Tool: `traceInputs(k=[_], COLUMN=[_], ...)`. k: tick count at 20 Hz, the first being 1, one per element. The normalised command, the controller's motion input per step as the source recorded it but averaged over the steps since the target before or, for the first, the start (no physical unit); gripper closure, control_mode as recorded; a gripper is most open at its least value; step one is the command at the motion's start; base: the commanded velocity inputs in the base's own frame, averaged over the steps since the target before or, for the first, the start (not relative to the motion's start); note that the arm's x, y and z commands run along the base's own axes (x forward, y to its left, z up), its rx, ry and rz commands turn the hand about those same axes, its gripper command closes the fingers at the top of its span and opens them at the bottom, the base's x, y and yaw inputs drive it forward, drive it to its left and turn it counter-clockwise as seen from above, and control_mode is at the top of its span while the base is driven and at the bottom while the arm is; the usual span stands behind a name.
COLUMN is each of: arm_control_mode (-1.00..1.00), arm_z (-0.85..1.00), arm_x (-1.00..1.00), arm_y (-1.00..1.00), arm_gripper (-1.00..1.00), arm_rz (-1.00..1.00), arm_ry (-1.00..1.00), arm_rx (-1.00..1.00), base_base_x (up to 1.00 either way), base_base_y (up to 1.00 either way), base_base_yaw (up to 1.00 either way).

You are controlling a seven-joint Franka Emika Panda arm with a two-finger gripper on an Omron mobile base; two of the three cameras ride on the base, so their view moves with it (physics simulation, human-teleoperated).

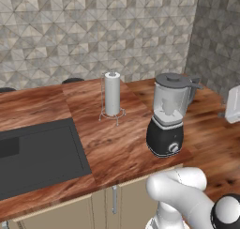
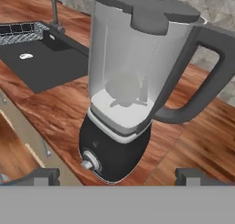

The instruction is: Grab the lemon wedge and garlic from the fridge, place them in the blender, close the lid, and turn on the blender to create a marinade.

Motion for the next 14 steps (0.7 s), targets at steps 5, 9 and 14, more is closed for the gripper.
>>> traceInputs(k=[5,9,14], arm_control_mode=[-1.00,-1.00,-1.00], arm_z=[-0.23,-0.26,-0.28], arm_x=[-0.45,-0.47,-0.29], arm_y=[0.23,0.33,0.45], arm_gripper=[-1.00,-1.00,-1.00], arm_rz=[0.10,0.15,0.18], arm_ry=[0.10,0.10,0.09], arm_rx=[0.04,0.02,0.05], base_base_x=[0.00,0.00,0.00], base_base_y=[0.00,0.00,0.00], base_base_yaw=[0.00,0.00,0.00])
